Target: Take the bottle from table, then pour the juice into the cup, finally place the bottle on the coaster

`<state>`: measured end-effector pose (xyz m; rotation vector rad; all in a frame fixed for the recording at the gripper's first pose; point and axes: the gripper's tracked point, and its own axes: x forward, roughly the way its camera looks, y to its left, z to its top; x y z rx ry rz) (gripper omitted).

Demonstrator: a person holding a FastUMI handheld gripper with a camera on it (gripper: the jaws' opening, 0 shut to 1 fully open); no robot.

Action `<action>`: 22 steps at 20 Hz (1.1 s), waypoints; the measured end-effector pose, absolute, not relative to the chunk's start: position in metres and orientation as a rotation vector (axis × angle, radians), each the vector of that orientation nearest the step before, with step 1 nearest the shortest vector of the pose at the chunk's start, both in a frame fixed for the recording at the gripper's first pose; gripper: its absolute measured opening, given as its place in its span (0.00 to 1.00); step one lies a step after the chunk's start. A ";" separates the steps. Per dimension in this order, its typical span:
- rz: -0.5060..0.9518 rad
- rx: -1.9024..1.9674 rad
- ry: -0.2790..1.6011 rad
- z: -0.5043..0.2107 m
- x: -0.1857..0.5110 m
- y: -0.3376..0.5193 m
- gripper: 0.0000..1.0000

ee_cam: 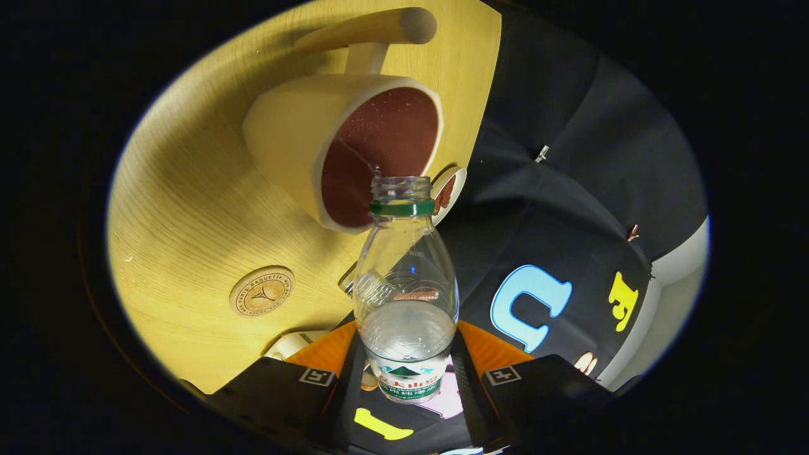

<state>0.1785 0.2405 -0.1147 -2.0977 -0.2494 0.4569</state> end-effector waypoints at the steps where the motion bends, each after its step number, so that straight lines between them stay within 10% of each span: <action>1: 0.456 -2.104 -0.254 -0.114 0.179 0.240 0.70; 22: 0.462 -2.165 -0.337 -0.111 0.170 0.248 0.70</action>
